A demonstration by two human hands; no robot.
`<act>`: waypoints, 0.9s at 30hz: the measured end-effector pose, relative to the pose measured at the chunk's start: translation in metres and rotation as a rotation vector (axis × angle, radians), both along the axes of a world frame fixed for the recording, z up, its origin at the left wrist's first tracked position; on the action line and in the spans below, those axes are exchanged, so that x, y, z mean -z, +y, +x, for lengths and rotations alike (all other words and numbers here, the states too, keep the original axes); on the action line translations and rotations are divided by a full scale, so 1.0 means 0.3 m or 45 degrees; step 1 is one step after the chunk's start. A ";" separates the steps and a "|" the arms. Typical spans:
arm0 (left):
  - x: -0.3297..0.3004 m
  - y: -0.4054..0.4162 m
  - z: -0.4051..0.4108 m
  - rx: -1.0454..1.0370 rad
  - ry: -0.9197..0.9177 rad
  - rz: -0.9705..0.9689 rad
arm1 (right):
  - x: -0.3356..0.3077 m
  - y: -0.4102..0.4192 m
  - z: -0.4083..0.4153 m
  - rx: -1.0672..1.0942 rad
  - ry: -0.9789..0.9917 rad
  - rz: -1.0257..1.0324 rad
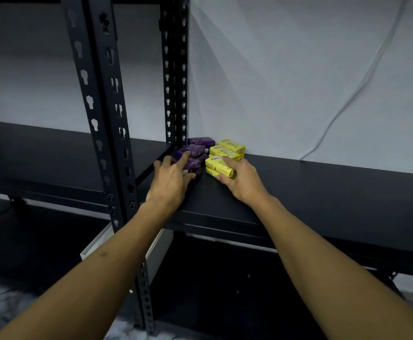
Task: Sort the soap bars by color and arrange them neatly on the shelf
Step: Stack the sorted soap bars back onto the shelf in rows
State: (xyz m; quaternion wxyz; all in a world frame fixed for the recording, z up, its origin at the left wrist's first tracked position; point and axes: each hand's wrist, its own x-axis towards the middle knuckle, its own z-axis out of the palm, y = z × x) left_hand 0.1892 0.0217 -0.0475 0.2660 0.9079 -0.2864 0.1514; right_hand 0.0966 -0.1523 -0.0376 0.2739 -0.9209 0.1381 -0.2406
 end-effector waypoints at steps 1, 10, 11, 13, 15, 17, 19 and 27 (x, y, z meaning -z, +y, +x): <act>0.000 0.000 -0.001 0.015 -0.005 -0.017 | 0.004 -0.002 0.003 0.002 -0.001 -0.018; -0.005 0.026 -0.045 0.007 -0.237 -0.229 | 0.000 0.025 -0.073 0.225 -0.064 0.149; -0.006 0.029 -0.050 0.007 -0.306 -0.220 | 0.000 0.030 -0.102 0.257 -0.029 0.129; -0.007 0.032 -0.074 0.017 -0.433 -0.145 | 0.005 0.050 -0.170 0.293 0.112 0.021; -0.003 0.028 -0.122 0.056 -0.531 -0.070 | 0.012 0.071 -0.235 0.283 0.224 -0.125; 0.015 0.005 -0.199 0.157 -0.588 -0.012 | 0.029 0.083 -0.298 0.227 0.323 -0.290; 0.047 -0.035 -0.298 0.308 -0.542 0.104 | 0.051 0.086 -0.364 0.179 0.415 -0.382; 0.097 -0.143 -0.611 0.378 -0.156 0.329 | 0.143 -0.001 -0.805 0.219 0.390 -0.578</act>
